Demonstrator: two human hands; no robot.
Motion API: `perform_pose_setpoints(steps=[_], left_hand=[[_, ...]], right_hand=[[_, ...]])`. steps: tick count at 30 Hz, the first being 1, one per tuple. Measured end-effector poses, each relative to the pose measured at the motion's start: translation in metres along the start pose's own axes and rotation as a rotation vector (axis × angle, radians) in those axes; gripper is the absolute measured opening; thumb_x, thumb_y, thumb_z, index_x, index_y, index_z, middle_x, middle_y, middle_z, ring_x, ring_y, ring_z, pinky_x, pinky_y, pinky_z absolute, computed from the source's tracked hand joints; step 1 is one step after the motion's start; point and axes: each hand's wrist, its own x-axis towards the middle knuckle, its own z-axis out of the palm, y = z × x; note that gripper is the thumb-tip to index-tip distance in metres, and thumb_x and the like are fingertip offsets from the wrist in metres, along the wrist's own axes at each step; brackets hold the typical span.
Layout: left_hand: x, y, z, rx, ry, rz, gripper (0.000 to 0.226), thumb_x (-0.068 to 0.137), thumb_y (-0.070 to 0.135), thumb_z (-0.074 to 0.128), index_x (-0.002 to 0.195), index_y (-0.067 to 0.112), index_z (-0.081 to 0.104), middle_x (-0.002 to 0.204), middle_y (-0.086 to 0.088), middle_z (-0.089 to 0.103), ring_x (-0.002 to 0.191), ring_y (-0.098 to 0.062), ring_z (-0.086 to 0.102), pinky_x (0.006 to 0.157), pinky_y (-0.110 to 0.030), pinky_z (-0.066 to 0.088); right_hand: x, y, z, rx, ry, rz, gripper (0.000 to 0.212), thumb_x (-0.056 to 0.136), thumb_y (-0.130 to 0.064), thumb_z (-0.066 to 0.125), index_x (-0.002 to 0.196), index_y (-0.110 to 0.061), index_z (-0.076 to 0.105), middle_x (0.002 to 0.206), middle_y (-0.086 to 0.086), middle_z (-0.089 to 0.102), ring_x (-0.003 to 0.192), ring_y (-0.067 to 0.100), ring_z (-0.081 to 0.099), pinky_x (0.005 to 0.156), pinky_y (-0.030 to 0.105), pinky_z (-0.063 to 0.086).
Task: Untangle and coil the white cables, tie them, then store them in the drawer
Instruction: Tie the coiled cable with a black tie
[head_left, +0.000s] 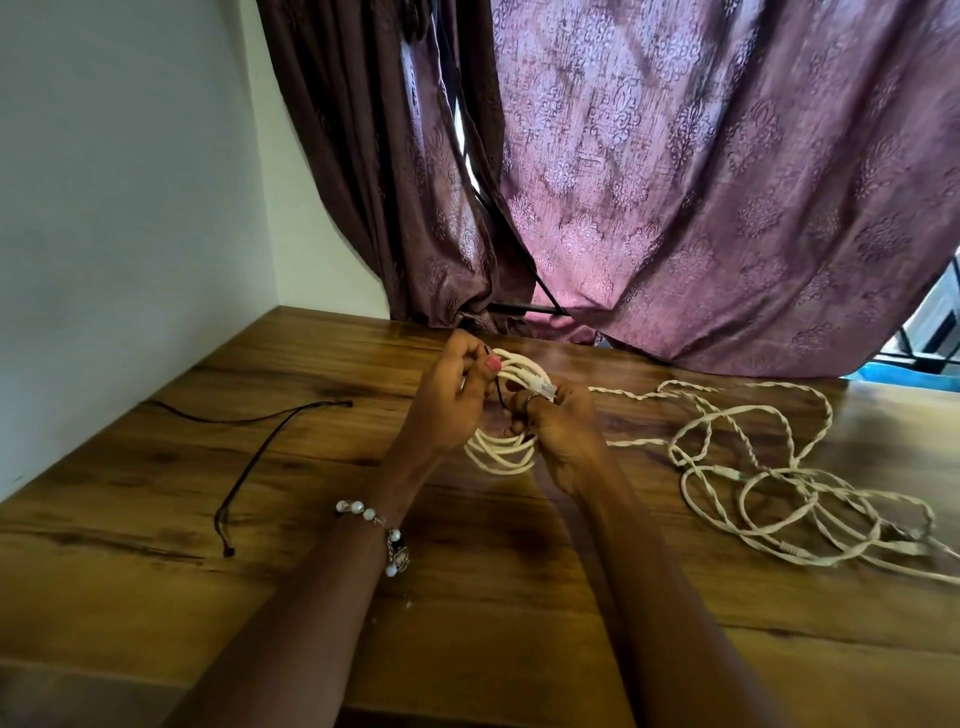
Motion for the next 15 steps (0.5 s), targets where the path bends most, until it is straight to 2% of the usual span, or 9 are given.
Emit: perform_pose_setpoints(steps=[2, 4, 7, 10, 13, 15], left_hand=[[0.000, 0.002, 0.000, -0.043, -0.036, -0.041, 0.006, 0.098, 0.006, 0.047, 0.093, 0.003, 0.047, 0.065, 0.007, 0.051, 0.055, 0.005, 0.052, 0.055, -0.012, 0.042], [0.000, 0.006, 0.000, -0.097, -0.075, -0.089, 0.007, 0.098, 0.005, 0.044, 0.092, 0.002, 0.046, 0.064, 0.001, 0.049, 0.051, 0.004, 0.050, 0.051, -0.010, 0.041], [0.000, 0.013, 0.000, -0.198, -0.099, -0.154, 0.011, 0.099, 0.001, 0.040, 0.089, 0.003, 0.044, 0.062, -0.006, 0.043, 0.045, 0.003, 0.047, 0.047, -0.009, 0.041], [0.000, 0.016, 0.000, -0.265, -0.080, -0.191, 0.017, 0.099, 0.000, 0.039, 0.084, 0.007, 0.044, 0.062, -0.007, 0.039, 0.044, 0.002, 0.044, 0.046, -0.010, 0.041], [-0.001, 0.018, 0.000, -0.273, -0.064, -0.199, 0.019, 0.099, -0.001, 0.038, 0.083, 0.008, 0.043, 0.061, -0.006, 0.038, 0.042, 0.002, 0.043, 0.044, -0.010, 0.039], [-0.001, 0.019, 0.000, -0.252, -0.049, -0.182, 0.019, 0.099, -0.001, 0.038, 0.083, 0.009, 0.043, 0.062, -0.006, 0.038, 0.042, 0.002, 0.042, 0.044, -0.009, 0.039]], right_hand=[[0.000, 0.001, 0.000, -0.033, 0.032, -0.034, 0.013, 0.083, 0.014, 0.057, 0.084, 0.005, 0.067, 0.051, -0.002, 0.063, 0.037, 0.005, 0.048, 0.037, 0.017, 0.039], [0.001, 0.001, 0.000, -0.044, 0.079, -0.093, 0.017, 0.081, 0.016, 0.059, 0.094, 0.006, 0.064, 0.065, 0.004, 0.067, 0.047, 0.009, 0.056, 0.041, 0.019, 0.044], [0.003, 0.005, 0.000, -0.079, 0.140, -0.205, 0.032, 0.079, 0.020, 0.058, 0.094, -0.008, 0.059, 0.083, 0.013, 0.068, 0.063, 0.019, 0.065, 0.048, 0.027, 0.053], [0.003, 0.006, 0.002, -0.059, 0.157, -0.251, 0.036, 0.078, 0.025, 0.053, 0.088, -0.009, 0.058, 0.078, 0.012, 0.068, 0.059, 0.020, 0.066, 0.051, 0.030, 0.057], [0.004, 0.007, 0.001, -0.064, 0.127, -0.263, 0.031, 0.074, 0.025, 0.058, 0.089, 0.000, 0.066, 0.079, 0.012, 0.069, 0.069, 0.025, 0.066, 0.065, 0.037, 0.059], [0.005, 0.007, -0.002, -0.031, 0.073, -0.241, 0.032, 0.071, 0.026, 0.059, 0.092, 0.002, 0.068, 0.080, 0.011, 0.071, 0.071, 0.023, 0.067, 0.070, 0.038, 0.059]])
